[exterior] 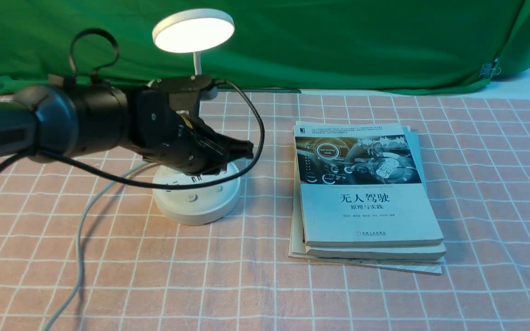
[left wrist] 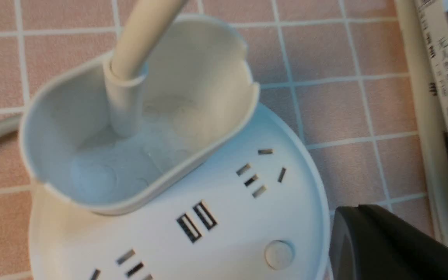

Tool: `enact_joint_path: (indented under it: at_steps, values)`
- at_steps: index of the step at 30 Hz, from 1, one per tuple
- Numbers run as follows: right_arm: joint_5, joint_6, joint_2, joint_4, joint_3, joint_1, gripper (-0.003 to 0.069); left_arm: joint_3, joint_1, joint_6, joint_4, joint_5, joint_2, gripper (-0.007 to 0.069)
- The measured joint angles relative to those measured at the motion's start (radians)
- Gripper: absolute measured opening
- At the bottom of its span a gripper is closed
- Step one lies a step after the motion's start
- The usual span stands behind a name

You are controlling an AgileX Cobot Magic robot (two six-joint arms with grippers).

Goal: Turn on the table lamp on the pink coffee tablecloth with your hand.

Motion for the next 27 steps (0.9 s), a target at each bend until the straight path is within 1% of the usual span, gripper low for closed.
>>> enact_joint_path:
  at_steps: [2,7,9,11,15,22,27]
  values:
    - [0.0,0.0,0.0,0.0,0.0,0.0,0.0239,0.029,0.0,0.0,-0.008,-0.005,-0.025,0.0]
    - [0.0,0.0,0.0,0.0,0.0,0.0,0.0239,0.213,0.0,-0.002,-0.015,-0.025,-0.149,0.0]
    - [0.0,0.0,0.0,0.0,0.0,0.0,0.0239,0.347,0.0,0.004,-0.015,-0.045,-0.278,0.0]
    - [0.0,0.0,0.0,0.0,0.0,0.0,0.0239,0.392,0.0,0.006,-0.014,-0.058,-0.354,0.0]
    - [0.0,0.0,0.0,0.0,0.0,0.0,0.0239,0.559,-0.001,0.041,0.015,-0.109,-0.682,0.0]
    - [0.001,0.0,0.0,0.0,0.0,0.0,0.0238,0.697,-0.001,0.058,0.077,-0.105,-1.122,0.0]
    - [0.001,0.0,0.0,0.0,0.0,0.0,0.0238,0.75,-0.001,0.058,0.109,-0.065,-1.349,0.0]
